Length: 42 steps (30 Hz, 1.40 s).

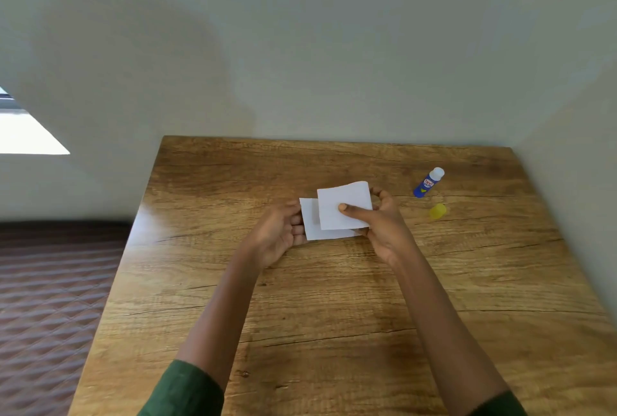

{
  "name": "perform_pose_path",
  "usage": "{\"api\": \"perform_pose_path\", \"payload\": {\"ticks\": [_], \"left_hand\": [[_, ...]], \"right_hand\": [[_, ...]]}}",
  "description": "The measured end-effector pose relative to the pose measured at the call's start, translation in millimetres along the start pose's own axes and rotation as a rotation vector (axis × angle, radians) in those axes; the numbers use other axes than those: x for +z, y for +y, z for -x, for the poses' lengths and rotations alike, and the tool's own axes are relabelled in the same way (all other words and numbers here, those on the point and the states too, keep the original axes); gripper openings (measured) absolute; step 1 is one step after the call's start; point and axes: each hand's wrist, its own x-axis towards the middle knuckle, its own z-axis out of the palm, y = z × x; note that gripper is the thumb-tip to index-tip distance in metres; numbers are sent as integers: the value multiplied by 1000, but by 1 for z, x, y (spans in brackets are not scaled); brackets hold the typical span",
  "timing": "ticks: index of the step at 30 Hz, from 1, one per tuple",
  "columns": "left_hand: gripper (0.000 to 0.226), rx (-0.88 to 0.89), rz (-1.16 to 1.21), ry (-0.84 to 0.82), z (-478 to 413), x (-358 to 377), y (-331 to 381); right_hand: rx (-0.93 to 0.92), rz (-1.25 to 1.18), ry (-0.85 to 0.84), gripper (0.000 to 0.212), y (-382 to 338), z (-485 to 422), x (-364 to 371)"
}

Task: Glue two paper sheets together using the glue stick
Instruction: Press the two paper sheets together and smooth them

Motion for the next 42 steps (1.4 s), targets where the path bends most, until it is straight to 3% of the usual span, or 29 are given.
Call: {"api": "perform_pose_path", "payload": {"ticks": [14,42], "left_hand": [[33,-15,-25,13,-7,2,-1],[36,-44,-51,19,-4,5,3]], "right_hand": [[-57,96,-82,69,21,-12,4],[-139,160,9,70,26,-4,10]]}}
